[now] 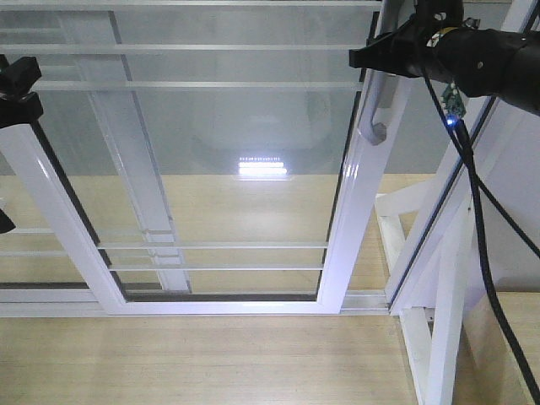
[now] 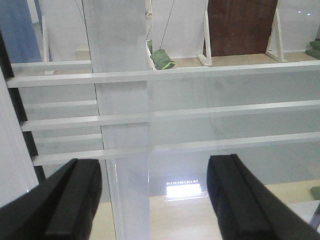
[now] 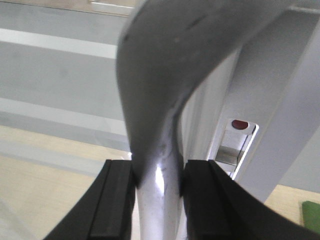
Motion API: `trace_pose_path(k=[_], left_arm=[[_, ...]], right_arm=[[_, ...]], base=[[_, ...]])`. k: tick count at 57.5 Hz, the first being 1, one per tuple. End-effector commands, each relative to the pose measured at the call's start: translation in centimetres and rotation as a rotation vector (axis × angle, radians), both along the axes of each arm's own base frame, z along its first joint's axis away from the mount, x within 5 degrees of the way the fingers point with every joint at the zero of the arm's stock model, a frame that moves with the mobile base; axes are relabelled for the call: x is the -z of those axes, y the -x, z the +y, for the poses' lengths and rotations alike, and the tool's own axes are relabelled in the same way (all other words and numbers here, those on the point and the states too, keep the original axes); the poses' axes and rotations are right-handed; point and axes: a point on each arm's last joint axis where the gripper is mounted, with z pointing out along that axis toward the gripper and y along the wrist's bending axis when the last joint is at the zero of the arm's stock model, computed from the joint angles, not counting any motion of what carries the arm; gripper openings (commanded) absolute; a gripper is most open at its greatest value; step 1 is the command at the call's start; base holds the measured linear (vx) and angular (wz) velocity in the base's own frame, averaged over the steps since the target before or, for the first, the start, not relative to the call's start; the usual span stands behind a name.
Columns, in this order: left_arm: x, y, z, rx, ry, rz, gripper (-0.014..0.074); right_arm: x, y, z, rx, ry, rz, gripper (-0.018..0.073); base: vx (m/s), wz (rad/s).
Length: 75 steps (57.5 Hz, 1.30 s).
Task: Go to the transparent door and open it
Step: 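Move the left gripper to the handle and grasp it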
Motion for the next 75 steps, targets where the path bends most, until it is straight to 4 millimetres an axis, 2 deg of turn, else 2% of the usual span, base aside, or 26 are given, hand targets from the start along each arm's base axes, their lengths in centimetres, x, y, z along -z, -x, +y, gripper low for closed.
trace_pose_path(k=[1,11,22,27,35,41,49,63,75], left_arm=[[-2.3,0.1,-0.1,0.007,0.023,-0.127,0.0566],[-2.1,0.1,0.0,0.004,0.02,-0.106,0.0566],[-1.7,0.1,0.0,0.0,0.014,-0.066,0.0566],[-1.7,0.1,0.0,0.0,0.014,-0.066,0.0566],[-1.6,0.0,-0.4,0.016,0.011,-0.064,0.0566],[-1.1,-0.4,-1.3,0.055,0.004,-0.058,0.0566],[-0.4,-1.6,-3.3,0.133,0.013,-0.089,0.0566],[0.5,-4.3,-8.0,0.276,0.034,-0.109,0.0566],[0.2,-7.3,-13.6,0.398,0.048,-0.126,0.0566]], right_arm=[[-3.9,0.8,0.7,-0.016,-0.02,-0.135,0.002],[-3.8,1.1,2.0,-0.051,-0.019,-0.13,0.002],[-4.1,1.7,1.9,-0.062,-0.009,-0.084,0.002],[-5.0,2.5,1.8,-0.082,0.024,-0.082,0.002],[-7.6,4.7,1.3,-0.127,0.091,-0.092,0.002],[-9.4,7.3,0.6,-0.132,0.089,-0.114,0.002],[-9.8,11.7,-0.8,-0.109,0.073,-0.2,0.002],[-6.4,19.7,-3.3,-0.069,0.049,-0.288,-0.0006],[-3.5,24.1,-4.5,-0.066,0.046,-0.279,-0.0005]], base=[[0.0,0.0],[0.0,0.0],[0.0,0.0],[0.0,0.0],[0.0,0.0],[0.0,0.0],[0.0,0.0],[0.0,0.0],[0.0,0.0]])
